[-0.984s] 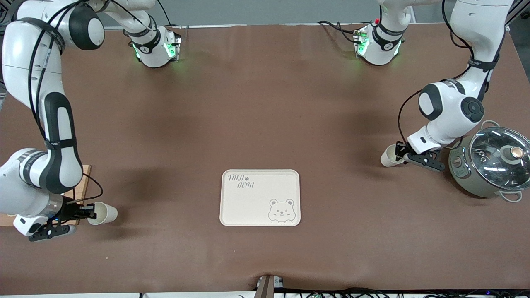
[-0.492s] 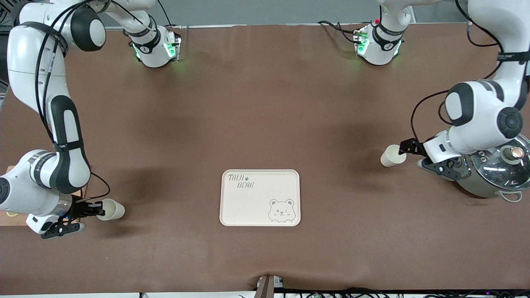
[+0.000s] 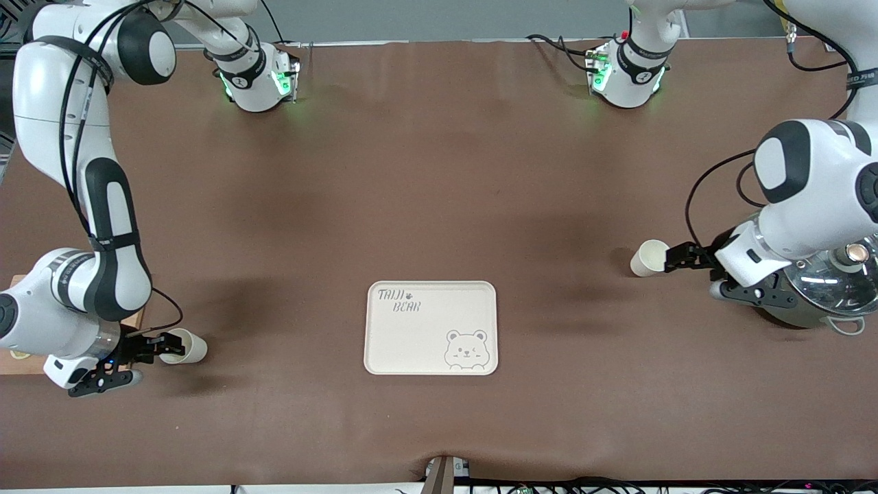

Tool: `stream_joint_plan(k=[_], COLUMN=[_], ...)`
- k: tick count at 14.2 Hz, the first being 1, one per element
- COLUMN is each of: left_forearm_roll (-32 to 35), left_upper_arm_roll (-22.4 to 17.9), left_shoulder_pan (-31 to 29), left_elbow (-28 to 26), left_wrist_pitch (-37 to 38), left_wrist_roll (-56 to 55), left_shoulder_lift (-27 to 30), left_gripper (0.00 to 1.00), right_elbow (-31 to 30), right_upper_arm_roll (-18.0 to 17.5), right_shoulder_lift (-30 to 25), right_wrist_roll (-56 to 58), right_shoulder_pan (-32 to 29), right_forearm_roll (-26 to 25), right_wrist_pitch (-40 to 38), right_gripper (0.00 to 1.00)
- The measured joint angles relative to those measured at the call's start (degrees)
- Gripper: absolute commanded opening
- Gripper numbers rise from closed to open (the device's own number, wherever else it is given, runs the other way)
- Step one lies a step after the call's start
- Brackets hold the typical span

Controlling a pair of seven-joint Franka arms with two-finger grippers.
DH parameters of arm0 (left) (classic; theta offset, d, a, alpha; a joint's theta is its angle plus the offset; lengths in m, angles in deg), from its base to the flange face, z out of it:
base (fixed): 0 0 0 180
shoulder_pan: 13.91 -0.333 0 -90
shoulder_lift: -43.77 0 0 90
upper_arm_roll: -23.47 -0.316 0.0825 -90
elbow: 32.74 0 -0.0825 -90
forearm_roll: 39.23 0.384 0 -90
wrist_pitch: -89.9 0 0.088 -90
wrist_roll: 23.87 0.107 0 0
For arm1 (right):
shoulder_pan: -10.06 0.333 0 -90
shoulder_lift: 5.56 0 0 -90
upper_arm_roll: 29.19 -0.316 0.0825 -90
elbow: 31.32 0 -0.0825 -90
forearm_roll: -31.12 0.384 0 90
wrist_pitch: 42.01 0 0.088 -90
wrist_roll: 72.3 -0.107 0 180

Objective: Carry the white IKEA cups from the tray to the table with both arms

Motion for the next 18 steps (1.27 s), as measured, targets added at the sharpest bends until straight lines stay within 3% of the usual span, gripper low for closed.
stream_joint_plan(k=[4, 7, 10, 18], left_forearm_roll=[4.04, 4.33, 6.75, 11.7], left_upper_arm_roll=[0.17, 0.2, 0.25, 2.25], left_shoulder_pan=[5.48, 6.15, 5.75, 5.13], left_elbow=[11.68, 17.67, 18.88, 18.65], left_wrist_pitch=[12.27, 20.96, 26.96, 28.64], left_wrist_roll=[-4.09, -4.62, -3.97, -2.51], left_shoulder_lift=[0.28, 2.46, 5.44, 6.55], left_gripper=[1.0, 1.0, 1.0, 1.0], right_elbow=[0.29, 0.65, 0.85, 0.73], right_upper_arm_roll=[0.11, 0.32, 1.14, 1.13], right_shoulder_lift=[-3.38, -7.55, -13.72, -26.26], right_wrist_roll=[0.0, -1.11, -6.43, -20.03], right_shoulder_pan=[-0.02, -0.01, -0.03, 0.9], right_forearm_roll=[-0.02, -0.03, -1.65, -4.47], right_wrist_pitch=[-1.28, -6.6, -14.3, -29.92], right_gripper=[1.0, 1.0, 1.0, 1.0])
